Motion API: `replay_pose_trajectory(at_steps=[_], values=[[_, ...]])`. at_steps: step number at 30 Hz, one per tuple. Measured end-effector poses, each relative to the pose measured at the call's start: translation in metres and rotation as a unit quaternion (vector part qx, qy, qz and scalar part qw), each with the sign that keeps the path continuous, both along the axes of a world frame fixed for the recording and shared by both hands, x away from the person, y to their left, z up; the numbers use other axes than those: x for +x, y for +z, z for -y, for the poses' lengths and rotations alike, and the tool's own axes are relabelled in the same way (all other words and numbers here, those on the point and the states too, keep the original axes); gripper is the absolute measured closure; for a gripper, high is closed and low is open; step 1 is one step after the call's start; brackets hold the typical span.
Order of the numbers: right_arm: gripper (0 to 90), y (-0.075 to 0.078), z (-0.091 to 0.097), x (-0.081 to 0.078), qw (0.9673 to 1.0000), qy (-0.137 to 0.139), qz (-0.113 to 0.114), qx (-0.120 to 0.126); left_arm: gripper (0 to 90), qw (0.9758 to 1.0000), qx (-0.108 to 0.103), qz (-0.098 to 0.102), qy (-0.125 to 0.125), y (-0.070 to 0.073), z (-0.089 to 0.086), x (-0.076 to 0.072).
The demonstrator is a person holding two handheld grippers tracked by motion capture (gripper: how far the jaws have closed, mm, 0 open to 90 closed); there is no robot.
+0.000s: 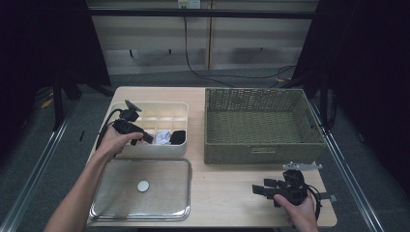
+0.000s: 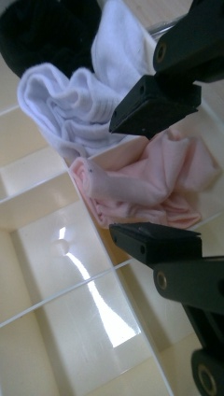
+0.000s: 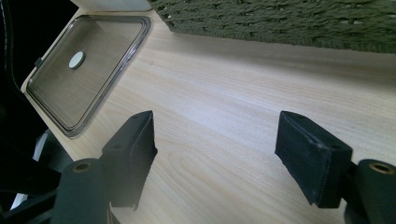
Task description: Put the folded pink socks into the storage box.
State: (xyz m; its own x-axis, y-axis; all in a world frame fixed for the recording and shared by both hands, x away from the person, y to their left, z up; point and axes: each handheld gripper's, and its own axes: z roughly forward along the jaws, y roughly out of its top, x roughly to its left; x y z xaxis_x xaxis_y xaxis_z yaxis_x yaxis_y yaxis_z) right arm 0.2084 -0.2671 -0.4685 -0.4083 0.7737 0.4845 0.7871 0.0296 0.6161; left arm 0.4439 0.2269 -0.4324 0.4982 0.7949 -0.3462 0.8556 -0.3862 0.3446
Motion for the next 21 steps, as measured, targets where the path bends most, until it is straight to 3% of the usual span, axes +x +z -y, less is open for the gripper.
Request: replay_pose_trajectory(at_steps=[11, 18, 21], values=[[27.4, 0.000, -0.002, 0.000, 1.0000, 0.000, 0.003, 0.003, 30.3, 0.9998, -0.003, 0.018, 0.007, 0.010, -0.011, -0.007], [27.1, 0.000, -0.004, 0.004, 1.0000, -0.002, 0.004, -0.002, 23.8, 0.9986, -0.011, 0.045, 0.026, 0.020, -0.021, -0.016], [26.9, 0.000, -0.008, 0.005, 1.0000, 0.002, 0.006, -0.003, 22.2, 0.9985, -0.015, 0.049, 0.019, 0.023, -0.026, -0.021]])
